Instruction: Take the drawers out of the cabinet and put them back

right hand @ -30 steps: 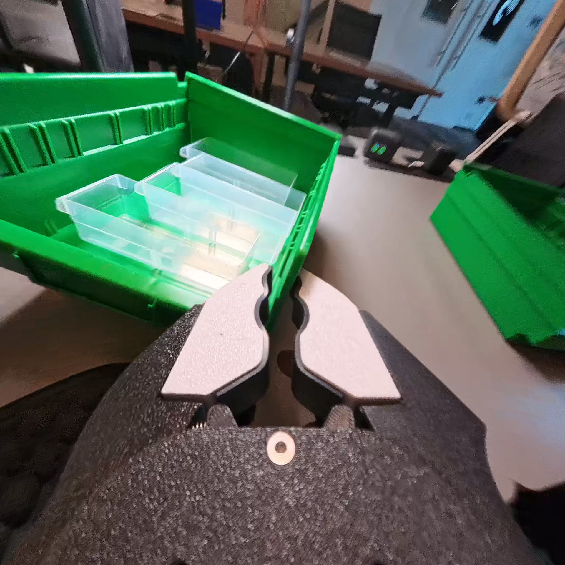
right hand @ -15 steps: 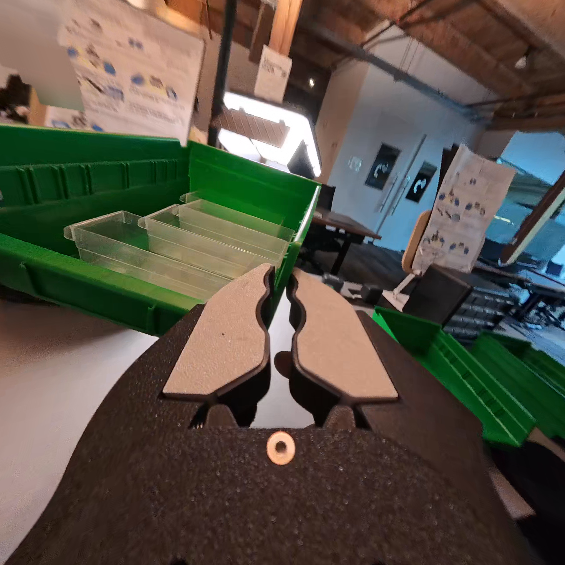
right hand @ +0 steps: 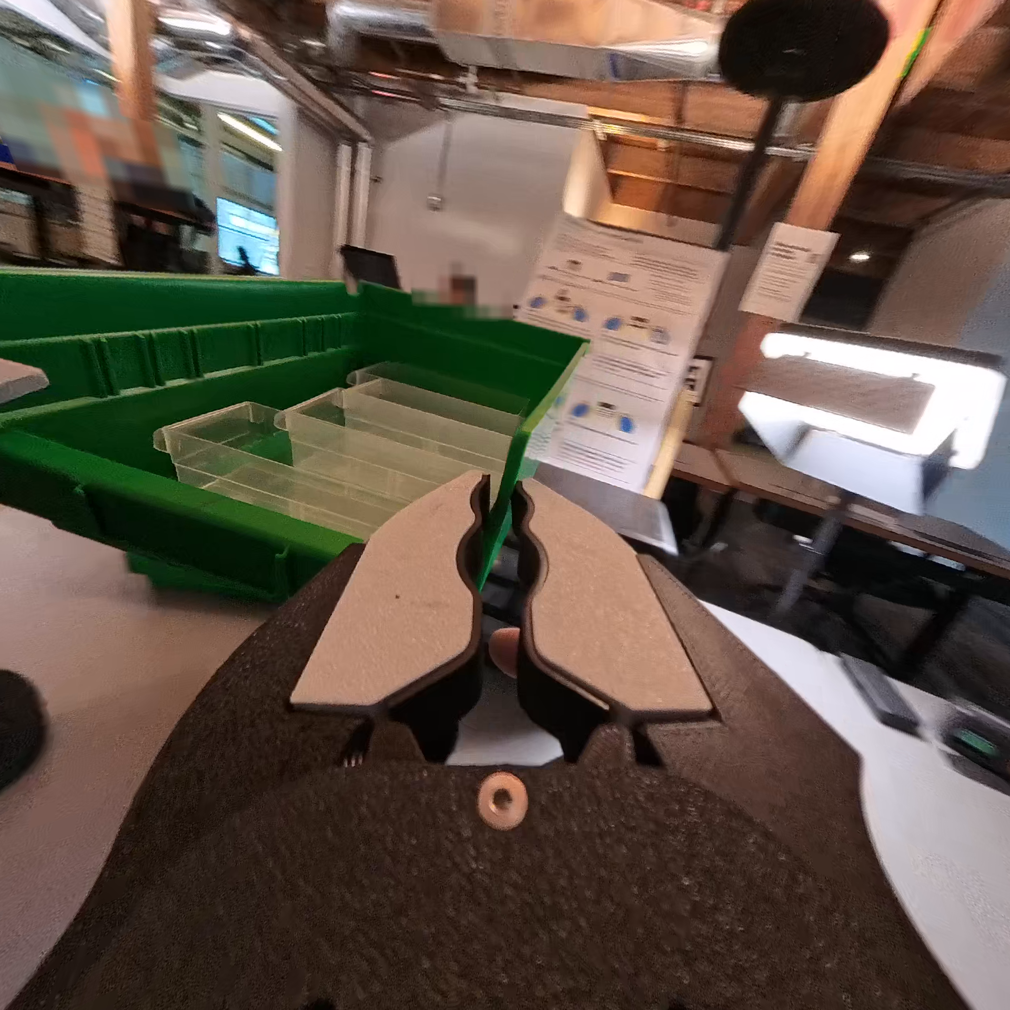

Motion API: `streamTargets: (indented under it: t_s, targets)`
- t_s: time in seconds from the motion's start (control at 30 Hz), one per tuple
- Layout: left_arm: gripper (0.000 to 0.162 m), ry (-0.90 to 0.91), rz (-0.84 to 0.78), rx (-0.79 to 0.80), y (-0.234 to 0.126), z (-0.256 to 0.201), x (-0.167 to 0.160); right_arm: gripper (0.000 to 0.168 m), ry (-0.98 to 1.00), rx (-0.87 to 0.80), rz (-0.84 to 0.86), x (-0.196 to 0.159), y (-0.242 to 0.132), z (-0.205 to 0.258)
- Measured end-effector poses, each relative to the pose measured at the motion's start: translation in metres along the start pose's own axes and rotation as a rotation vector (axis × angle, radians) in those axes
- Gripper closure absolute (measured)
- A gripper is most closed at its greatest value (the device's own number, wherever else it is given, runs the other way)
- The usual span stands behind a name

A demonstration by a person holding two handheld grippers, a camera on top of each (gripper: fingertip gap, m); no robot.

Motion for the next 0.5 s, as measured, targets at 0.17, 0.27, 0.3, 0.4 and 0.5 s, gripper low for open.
streamTargets:
  t_s: [0.17, 0.27, 0.3, 0.4, 0.5]
  targets:
    - [0.143, 0.081, 0.095, 0.152, -0.070, 0.061, -0.014, 0.161, 0.095, 0.231, -0.024, -0.027, 0.047, 0.091]
    - [0.143, 0.151, 0.140, 0.227, -0.112, 0.093, -0.013, 0.161, 0.171, 0.359, -0.040, -0.040, 0.067, 0.149]
    - [0.143, 0.179, 0.155, 0.249, -0.125, 0.104, -0.011, 0.160, 0.203, 0.402, -0.052, -0.042, 0.072, 0.168]
    - [0.143, 0.260, 0.217, 0.306, -0.161, 0.130, -0.007, 0.159, 0.261, 0.512, -0.075, -0.051, 0.084, 0.222]
    - [0.143, 0.323, 0.333, 0.341, -0.192, 0.146, -0.012, 0.158, 0.292, 0.608, -0.053, -0.065, 0.088, 0.266]
Point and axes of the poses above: each gripper's, where its closed fingertips meet, y out along the fingers, x out of its top, z = x × y across the jaws, the point moved 2 cm from there along -y, back along the fingers, and after that the axes turned 8 degrees about -z, right-handed, at the moved point
